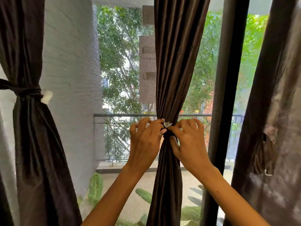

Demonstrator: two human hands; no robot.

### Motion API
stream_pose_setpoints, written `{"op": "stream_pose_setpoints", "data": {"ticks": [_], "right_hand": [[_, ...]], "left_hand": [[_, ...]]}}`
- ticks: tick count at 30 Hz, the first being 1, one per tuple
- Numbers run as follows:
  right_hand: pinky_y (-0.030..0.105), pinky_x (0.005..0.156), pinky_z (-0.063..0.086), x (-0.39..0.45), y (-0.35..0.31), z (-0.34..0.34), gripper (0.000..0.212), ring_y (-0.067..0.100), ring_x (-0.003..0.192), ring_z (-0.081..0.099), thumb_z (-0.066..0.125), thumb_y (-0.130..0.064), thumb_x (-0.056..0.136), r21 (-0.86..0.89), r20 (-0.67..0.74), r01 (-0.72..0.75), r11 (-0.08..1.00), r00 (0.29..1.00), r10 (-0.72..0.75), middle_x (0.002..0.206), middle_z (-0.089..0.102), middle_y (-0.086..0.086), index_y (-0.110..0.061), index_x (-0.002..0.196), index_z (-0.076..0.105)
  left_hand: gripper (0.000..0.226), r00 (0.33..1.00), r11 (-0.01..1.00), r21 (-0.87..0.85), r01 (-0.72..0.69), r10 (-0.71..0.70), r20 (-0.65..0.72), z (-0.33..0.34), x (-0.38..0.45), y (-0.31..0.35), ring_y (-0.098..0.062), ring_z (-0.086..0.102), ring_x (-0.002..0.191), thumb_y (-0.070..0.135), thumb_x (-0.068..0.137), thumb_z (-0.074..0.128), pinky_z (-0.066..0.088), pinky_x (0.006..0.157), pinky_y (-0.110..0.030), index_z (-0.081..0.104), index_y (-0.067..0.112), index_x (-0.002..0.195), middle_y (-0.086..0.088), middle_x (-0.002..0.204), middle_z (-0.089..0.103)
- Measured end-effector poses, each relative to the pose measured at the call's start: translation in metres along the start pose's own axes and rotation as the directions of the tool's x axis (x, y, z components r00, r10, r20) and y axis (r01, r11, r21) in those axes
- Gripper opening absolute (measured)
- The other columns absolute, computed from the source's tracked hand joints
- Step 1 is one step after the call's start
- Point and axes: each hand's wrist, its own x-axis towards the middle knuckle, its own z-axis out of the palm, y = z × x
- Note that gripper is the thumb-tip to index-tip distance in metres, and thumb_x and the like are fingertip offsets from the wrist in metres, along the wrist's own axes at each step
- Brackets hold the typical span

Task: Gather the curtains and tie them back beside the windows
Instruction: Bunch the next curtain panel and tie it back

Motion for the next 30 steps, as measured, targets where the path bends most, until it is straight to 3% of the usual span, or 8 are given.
{"op": "stream_pose_setpoints", "data": {"ticks": [4, 8, 11, 15, 20, 24, 27, 30], "right_hand": [[0.039, 0.09, 0.031, 0.002, 0.003, -0.007, 0.026, 0.025, 0.082, 0.046, 0.052, -0.03, 0.077, -0.044, 0.094, 0.04, 0.998, 0.995, -0.036, 0.081, 0.055, 0.004, -0.013, 0.088, 0.068], [0.032, 0.072, 0.029, 0.001, 0.01, -0.009, 0.03, 0.024, 0.074, 0.043, 0.055, -0.039, 0.07, -0.013, 0.184, 0.065, 0.998, 0.981, -0.062, 0.078, 0.042, 0.003, -0.01, 0.065, 0.057], [0.027, 0.061, 0.035, -0.004, 0.014, -0.01, 0.028, 0.018, 0.078, 0.047, 0.055, -0.036, 0.077, 0.241, 0.209, -0.054, 0.969, 0.978, 0.002, 0.091, 0.046, 0.001, -0.011, 0.085, 0.064], [0.02, 0.066, 0.046, -0.022, 0.008, -0.01, 0.017, 0.007, 0.091, 0.052, 0.07, -0.019, 0.081, 0.379, 0.041, -0.162, 0.911, 0.986, 0.159, 0.108, 0.05, 0.003, -0.013, 0.097, 0.066], [0.025, 0.074, 0.05, -0.032, 0.003, -0.007, 0.036, 0.01, 0.09, 0.061, 0.075, -0.008, 0.08, 0.399, -0.078, -0.211, 0.893, 0.962, 0.262, 0.104, 0.065, 0.003, -0.01, 0.115, 0.065], [0.035, 0.07, 0.056, -0.034, 0.003, -0.005, 0.025, 0.017, 0.086, 0.069, 0.074, -0.004, 0.081, 0.372, -0.134, -0.18, 0.911, 0.96, 0.244, 0.1, 0.071, 0.001, -0.01, 0.104, 0.069], [0.037, 0.07, 0.057, -0.032, 0.004, -0.004, 0.018, 0.013, 0.087, 0.064, 0.071, 0.002, 0.081, 0.45, -0.13, -0.181, 0.875, 0.956, 0.264, 0.106, 0.063, 0.006, -0.007, 0.096, 0.07], [0.036, 0.065, 0.056, -0.03, 0.003, -0.003, 0.018, 0.011, 0.081, 0.06, 0.07, 0.005, 0.081, 0.465, -0.109, -0.175, 0.868, 0.961, 0.253, 0.096, 0.06, 0.006, -0.007, 0.094, 0.071]], "left_hand": [[0.018, 0.999, 0.999, 0.022, -0.045, 0.045, -0.019, 0.001, -0.001, 0.002, -0.017, 0.051, 0.103, 0.022, 0.091, 0.055, 0.025, 0.086, -0.033, 0.067, 0.014, 0.101, 0.01, 0.101, 0.07], [0.02, 0.997, 0.997, 0.025, -0.072, 0.073, -0.039, 0.003, -0.005, 0.009, -0.016, 0.05, 0.101, 0.023, 0.091, 0.054, 0.025, 0.084, -0.032, 0.069, 0.014, 0.101, 0.01, 0.104, 0.069], [0.025, 1.0, 0.999, -0.03, 0.016, -0.016, -0.013, 0.006, -0.005, 0.012, -0.015, 0.049, 0.102, 0.025, 0.092, 0.052, 0.025, 0.086, -0.031, 0.067, 0.015, 0.109, 0.01, 0.104, 0.069], [0.031, 0.999, 0.996, -0.07, 0.054, -0.054, 0.001, 0.008, -0.007, 0.012, -0.015, 0.049, 0.102, 0.028, 0.092, 0.052, 0.024, 0.087, -0.03, 0.063, 0.017, 0.118, 0.012, 0.095, 0.069], [0.031, 0.997, 0.992, -0.092, 0.082, -0.082, 0.005, 0.01, -0.007, 0.014, -0.014, 0.049, 0.1, 0.029, 0.091, 0.052, 0.025, 0.087, -0.031, 0.065, 0.018, 0.116, 0.012, 0.095, 0.069], [0.032, 0.996, 0.992, -0.099, 0.081, -0.078, 0.039, 0.01, -0.007, 0.011, -0.017, 0.057, 0.091, 0.03, 0.091, 0.052, 0.028, 0.084, -0.03, 0.065, 0.015, 0.116, 0.01, 0.094, 0.07], [0.03, 0.996, 0.991, -0.112, 0.077, -0.071, 0.056, 0.009, -0.008, 0.011, -0.019, 0.06, 0.088, 0.029, 0.09, 0.054, 0.029, 0.084, -0.029, 0.066, 0.014, 0.115, 0.008, 0.099, 0.07], [0.012, 0.998, 0.994, -0.092, 0.064, -0.064, 0.008, 0.01, -0.011, 0.01, -0.02, 0.057, 0.095, 0.022, 0.088, 0.062, 0.031, 0.083, -0.029, 0.067, 0.011, 0.09, -0.002, 0.122, 0.063]]}}
